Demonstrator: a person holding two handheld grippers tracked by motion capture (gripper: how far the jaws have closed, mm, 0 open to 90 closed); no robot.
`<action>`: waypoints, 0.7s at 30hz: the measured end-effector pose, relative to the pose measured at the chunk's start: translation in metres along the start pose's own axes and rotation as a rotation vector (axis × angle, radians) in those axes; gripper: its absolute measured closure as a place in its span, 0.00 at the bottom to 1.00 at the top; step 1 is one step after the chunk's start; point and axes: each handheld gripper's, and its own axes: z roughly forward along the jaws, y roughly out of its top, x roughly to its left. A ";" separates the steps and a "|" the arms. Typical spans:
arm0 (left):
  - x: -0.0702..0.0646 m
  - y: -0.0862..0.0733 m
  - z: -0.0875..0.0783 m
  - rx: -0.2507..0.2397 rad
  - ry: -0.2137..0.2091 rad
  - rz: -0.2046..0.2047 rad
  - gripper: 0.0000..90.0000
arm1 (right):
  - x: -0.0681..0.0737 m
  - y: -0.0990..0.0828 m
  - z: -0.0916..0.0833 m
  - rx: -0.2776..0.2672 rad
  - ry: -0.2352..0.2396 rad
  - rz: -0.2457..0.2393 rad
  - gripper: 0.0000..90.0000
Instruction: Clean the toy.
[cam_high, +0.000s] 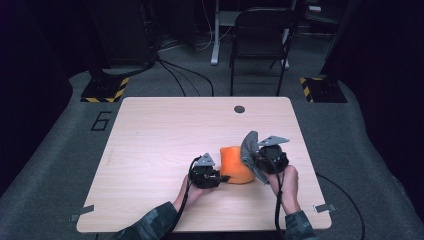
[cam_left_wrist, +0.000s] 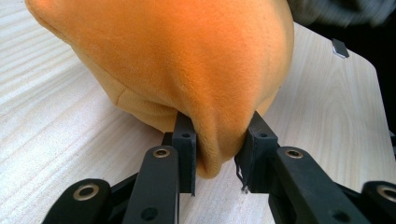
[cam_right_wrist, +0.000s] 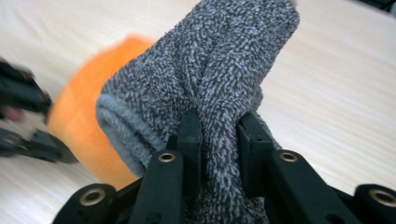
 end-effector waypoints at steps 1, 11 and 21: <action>0.000 0.000 0.001 0.001 0.004 0.006 0.77 | 0.004 -0.002 0.008 0.015 -0.018 -0.022 0.83; -0.001 0.003 -0.002 0.023 0.015 0.154 0.44 | 0.005 -0.009 0.018 -0.023 -0.060 -0.056 0.84; -0.001 0.002 -0.007 0.008 0.090 0.401 0.21 | 0.001 -0.009 0.022 -0.020 -0.040 -0.045 0.84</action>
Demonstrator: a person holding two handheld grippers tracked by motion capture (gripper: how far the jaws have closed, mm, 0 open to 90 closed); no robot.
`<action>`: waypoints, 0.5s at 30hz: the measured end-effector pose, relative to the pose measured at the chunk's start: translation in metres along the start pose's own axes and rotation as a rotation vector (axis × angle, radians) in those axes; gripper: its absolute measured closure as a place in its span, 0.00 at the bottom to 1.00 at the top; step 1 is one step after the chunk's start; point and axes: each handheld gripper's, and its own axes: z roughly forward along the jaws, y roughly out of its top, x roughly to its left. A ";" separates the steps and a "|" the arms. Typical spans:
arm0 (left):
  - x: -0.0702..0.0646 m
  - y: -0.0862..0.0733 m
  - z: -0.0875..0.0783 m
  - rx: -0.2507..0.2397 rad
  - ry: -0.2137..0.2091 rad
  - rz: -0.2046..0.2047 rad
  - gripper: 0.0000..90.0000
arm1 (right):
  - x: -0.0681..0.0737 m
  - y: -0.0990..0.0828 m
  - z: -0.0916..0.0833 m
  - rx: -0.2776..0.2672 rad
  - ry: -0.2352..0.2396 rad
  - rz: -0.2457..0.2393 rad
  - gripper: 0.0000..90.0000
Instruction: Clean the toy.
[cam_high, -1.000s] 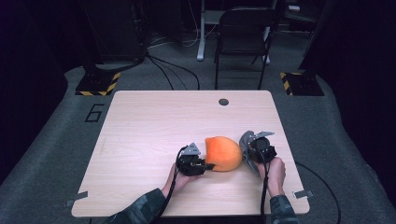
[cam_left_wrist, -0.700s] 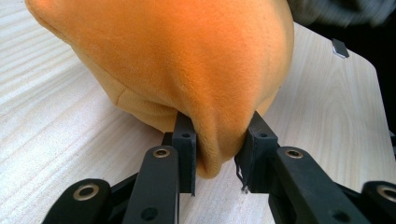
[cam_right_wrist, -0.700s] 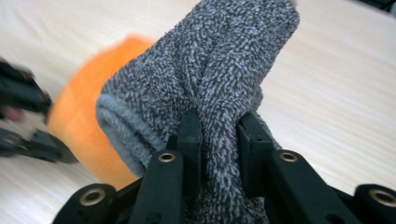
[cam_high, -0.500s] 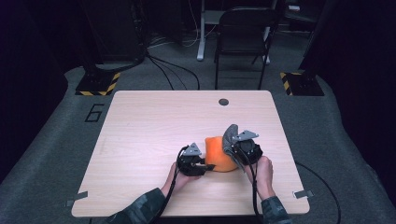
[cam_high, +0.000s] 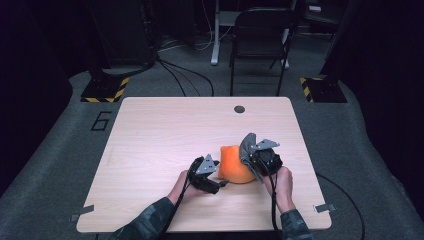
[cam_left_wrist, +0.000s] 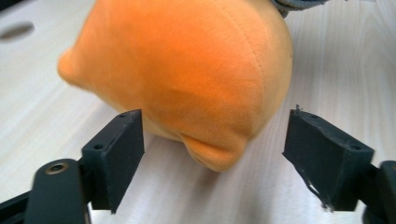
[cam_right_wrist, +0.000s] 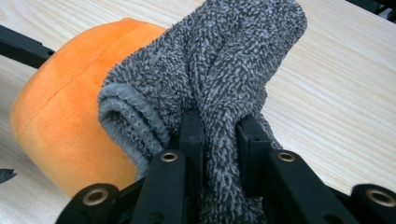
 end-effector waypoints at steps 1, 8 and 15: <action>0.000 -0.001 0.001 -0.002 0.008 0.030 0.20 | -0.001 0.000 0.000 0.000 0.002 -0.003 0.84; -0.004 -0.001 0.010 0.007 0.078 0.188 0.16 | -0.001 0.000 0.003 -0.002 0.008 0.013 0.84; -0.005 -0.004 0.016 -0.006 0.111 0.243 0.23 | -0.001 0.000 0.004 0.006 0.003 0.011 0.84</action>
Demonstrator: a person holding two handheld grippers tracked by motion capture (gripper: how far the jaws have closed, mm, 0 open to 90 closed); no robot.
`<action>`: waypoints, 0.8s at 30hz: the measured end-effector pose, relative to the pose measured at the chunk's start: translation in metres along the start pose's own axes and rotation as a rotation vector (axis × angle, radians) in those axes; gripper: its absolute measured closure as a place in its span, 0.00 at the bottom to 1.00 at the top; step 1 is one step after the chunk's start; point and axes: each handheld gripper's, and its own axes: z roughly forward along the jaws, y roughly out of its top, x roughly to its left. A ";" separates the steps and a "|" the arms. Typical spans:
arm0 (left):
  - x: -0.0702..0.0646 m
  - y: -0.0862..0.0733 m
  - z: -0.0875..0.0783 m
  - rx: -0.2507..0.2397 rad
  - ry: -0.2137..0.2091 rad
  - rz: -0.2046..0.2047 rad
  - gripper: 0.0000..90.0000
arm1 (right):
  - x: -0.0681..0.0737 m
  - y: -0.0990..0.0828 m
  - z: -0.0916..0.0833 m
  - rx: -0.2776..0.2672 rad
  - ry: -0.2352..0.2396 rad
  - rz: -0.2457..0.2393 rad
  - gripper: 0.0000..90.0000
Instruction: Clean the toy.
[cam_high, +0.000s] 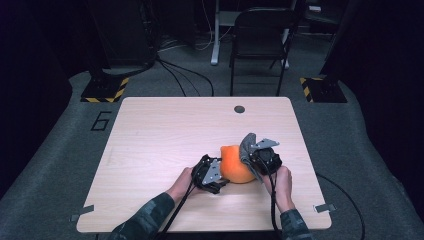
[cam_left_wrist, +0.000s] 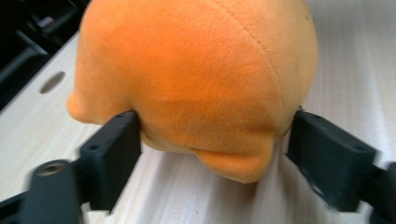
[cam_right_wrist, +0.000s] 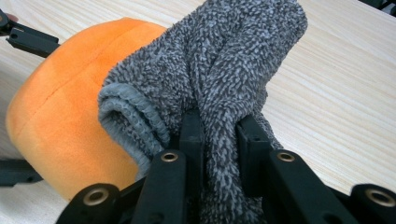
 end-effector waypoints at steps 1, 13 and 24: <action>0.000 0.000 0.000 -0.004 -0.004 0.007 0.25 | 0.000 0.000 0.000 0.003 0.000 0.003 0.84; -0.001 -0.003 -0.002 -0.035 -0.007 -0.035 0.69 | -0.014 -0.001 -0.013 -0.046 0.030 0.054 0.84; -0.003 -0.005 -0.002 -0.045 0.018 -0.037 0.82 | -0.075 -0.036 -0.013 0.037 -0.056 0.245 0.83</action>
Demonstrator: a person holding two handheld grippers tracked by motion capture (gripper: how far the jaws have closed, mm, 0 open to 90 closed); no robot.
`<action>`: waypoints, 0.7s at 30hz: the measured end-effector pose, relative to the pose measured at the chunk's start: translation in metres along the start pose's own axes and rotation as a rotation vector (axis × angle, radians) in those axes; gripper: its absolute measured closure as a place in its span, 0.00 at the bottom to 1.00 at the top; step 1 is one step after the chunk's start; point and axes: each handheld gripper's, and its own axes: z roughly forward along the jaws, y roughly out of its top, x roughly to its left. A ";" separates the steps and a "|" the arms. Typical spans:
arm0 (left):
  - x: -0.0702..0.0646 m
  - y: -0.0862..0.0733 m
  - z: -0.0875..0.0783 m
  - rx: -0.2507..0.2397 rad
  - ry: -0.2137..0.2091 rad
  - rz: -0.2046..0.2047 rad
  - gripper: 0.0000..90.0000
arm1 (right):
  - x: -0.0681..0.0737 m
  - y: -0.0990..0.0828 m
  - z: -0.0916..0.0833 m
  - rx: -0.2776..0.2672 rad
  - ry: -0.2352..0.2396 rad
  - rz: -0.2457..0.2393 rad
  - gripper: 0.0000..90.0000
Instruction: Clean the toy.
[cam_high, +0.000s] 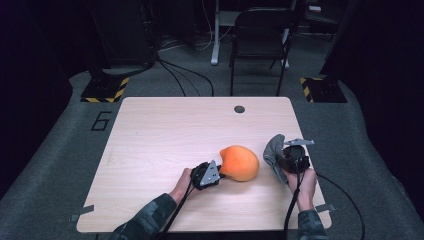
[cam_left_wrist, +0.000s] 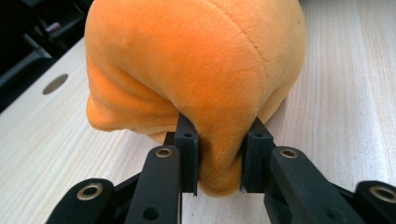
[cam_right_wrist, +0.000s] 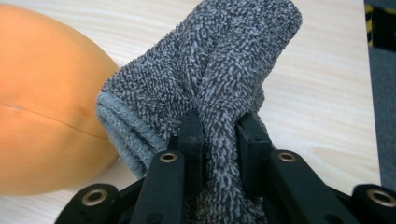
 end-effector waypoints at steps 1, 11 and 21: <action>-0.001 0.000 0.000 -0.008 0.009 0.012 0.82 | -0.001 -0.001 0.003 0.007 -0.002 0.002 0.83; 0.003 0.039 -0.034 -0.176 -0.027 -0.151 0.87 | -0.010 -0.005 0.006 0.022 -0.017 0.034 0.83; 0.030 0.059 -0.058 -0.152 -0.185 -0.522 0.86 | -0.010 -0.003 0.000 0.001 -0.029 0.018 0.83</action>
